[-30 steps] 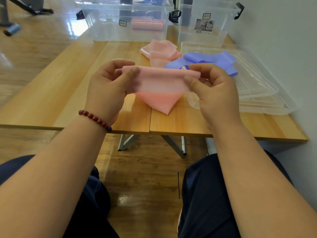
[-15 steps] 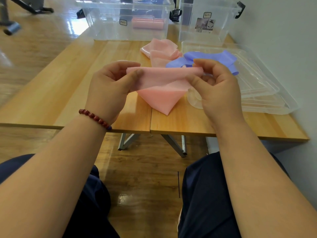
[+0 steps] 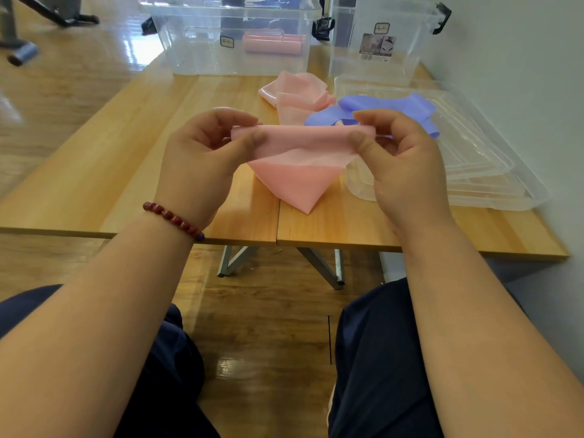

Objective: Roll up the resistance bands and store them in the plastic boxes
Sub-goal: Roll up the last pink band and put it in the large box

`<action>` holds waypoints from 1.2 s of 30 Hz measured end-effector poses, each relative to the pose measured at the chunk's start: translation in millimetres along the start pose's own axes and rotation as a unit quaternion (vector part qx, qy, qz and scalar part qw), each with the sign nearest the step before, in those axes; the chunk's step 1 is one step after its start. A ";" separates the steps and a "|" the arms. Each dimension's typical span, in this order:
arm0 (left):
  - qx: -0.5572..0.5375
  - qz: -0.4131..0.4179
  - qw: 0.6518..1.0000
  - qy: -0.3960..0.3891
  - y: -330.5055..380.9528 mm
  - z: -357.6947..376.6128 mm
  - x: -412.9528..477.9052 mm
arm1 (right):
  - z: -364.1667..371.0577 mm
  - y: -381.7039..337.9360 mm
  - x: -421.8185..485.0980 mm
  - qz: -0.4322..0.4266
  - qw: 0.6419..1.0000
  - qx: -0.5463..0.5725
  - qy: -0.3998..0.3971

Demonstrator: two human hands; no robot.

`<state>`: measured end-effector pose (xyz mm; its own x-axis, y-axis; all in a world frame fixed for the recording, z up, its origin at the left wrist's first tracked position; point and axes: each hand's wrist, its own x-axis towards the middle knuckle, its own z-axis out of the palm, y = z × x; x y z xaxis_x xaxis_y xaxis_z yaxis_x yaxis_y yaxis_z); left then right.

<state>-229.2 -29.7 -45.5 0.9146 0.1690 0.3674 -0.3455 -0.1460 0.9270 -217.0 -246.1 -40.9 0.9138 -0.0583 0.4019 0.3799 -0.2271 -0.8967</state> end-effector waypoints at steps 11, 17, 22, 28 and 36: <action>-0.005 0.004 1.000 0.001 1.7 1.1 0.2 | -1.2 1.6 0.6 0.012 1.000 0.008 0.021; 0.020 0.000 0.999 0.030 4.3 1.2 -0.4 | -0.2 1.4 -0.7 0.018 0.999 0.019 -0.026; 0.001 -0.003 1.000 0.024 6.1 1.3 -0.9 | 0.3 -1.0 -2.4 0.011 1.000 -0.004 -0.012; -0.033 0.001 0.999 0.004 7.3 2.3 -2.4 | 0.4 -5.2 -1.9 0.032 0.999 0.016 0.003; -0.015 0.032 0.999 0.020 11.1 3.2 -3.3 | 2.1 -0.7 -2.6 0.041 0.997 0.049 -0.044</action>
<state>-235.3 -35.0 -36.7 0.8811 0.1997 0.4287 -0.4101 -0.1289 0.9029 -219.3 -243.7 -41.8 0.9497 0.0129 0.3129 0.3119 -0.1294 -0.9412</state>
